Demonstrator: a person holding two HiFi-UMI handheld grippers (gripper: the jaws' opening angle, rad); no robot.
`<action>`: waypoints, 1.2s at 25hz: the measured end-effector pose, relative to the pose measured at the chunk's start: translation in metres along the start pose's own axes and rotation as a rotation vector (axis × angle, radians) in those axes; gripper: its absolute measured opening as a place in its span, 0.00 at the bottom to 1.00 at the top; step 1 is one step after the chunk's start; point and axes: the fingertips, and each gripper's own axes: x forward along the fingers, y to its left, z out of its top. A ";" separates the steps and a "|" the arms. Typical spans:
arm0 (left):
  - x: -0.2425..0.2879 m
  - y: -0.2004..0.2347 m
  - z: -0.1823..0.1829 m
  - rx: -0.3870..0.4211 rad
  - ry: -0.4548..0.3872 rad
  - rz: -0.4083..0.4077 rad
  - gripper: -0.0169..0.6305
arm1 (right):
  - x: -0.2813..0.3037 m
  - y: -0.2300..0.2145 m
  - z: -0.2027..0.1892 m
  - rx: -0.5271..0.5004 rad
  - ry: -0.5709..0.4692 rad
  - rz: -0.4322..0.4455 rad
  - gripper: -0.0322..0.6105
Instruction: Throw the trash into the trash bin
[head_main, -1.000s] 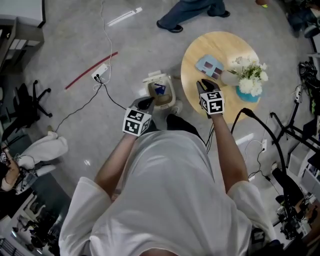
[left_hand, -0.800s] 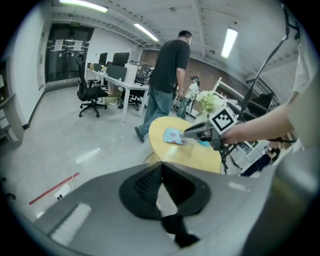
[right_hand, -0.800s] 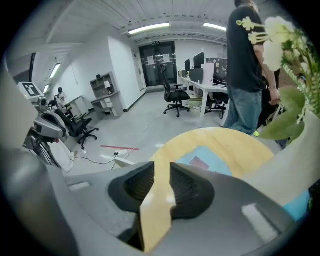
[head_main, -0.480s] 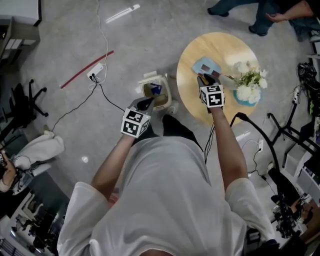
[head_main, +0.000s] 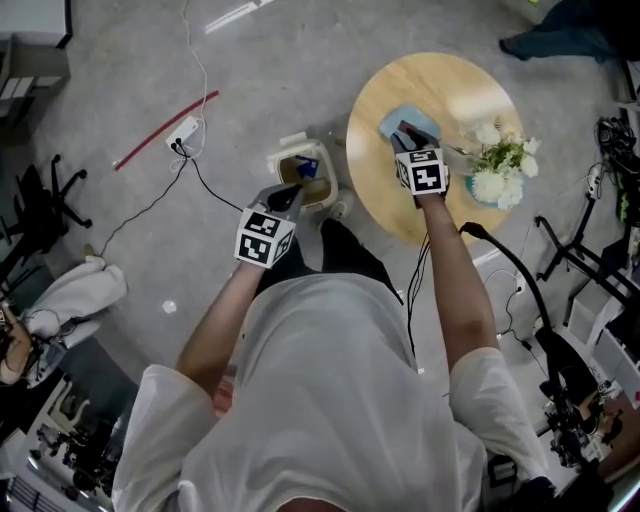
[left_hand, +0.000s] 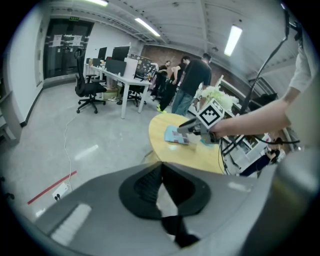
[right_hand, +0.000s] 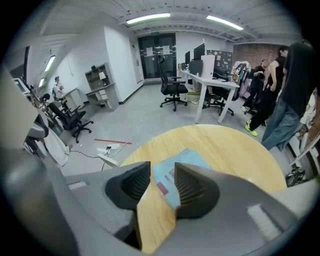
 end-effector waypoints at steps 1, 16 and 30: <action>0.003 0.000 0.001 0.000 0.000 -0.001 0.03 | 0.003 -0.003 -0.001 0.000 0.007 -0.005 0.29; 0.025 -0.001 -0.016 -0.034 0.048 -0.008 0.03 | 0.039 -0.043 0.000 0.063 0.046 -0.097 0.49; 0.024 0.010 -0.034 -0.092 0.070 0.010 0.03 | 0.078 -0.049 -0.013 0.011 0.162 -0.099 0.75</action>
